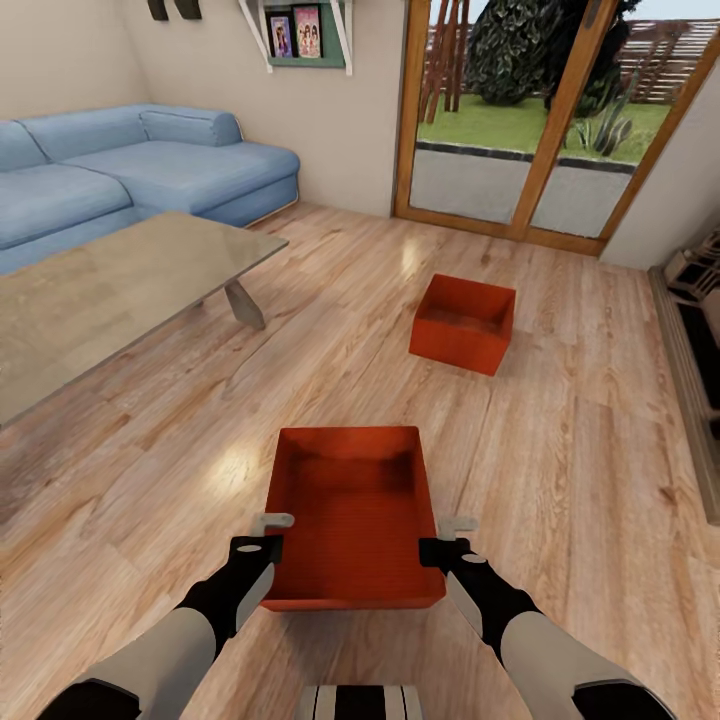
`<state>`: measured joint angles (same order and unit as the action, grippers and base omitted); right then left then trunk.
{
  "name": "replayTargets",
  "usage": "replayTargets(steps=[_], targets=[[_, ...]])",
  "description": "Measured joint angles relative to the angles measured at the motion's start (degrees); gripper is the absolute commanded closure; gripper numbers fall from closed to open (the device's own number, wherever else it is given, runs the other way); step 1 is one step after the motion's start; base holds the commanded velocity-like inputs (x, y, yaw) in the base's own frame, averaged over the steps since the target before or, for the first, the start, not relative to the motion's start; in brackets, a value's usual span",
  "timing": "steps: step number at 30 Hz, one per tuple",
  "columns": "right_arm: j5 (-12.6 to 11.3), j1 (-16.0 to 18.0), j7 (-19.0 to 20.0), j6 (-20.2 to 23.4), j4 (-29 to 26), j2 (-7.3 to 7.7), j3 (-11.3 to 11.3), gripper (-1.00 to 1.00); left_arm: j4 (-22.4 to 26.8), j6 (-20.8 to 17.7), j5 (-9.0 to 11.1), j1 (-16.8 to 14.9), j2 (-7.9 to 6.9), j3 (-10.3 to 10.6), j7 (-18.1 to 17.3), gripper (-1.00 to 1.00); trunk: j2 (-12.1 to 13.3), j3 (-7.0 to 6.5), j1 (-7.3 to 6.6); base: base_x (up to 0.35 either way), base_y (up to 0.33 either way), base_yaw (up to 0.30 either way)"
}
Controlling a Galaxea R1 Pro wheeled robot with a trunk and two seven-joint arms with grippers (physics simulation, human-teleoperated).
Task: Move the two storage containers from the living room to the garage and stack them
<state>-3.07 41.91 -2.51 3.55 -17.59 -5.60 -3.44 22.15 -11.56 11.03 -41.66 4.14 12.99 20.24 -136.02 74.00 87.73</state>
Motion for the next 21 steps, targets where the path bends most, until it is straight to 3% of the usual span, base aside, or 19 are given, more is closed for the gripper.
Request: replayTargets(steps=[21], targets=[[0.0,0.0,0.0,0.0,-0.1,-0.02,0.0,1.0,0.0,0.0,0.1,0.0,-0.04,0.0,0.0,1.0,8.4,-3.77,-4.61,0.0,0.0,0.0]])
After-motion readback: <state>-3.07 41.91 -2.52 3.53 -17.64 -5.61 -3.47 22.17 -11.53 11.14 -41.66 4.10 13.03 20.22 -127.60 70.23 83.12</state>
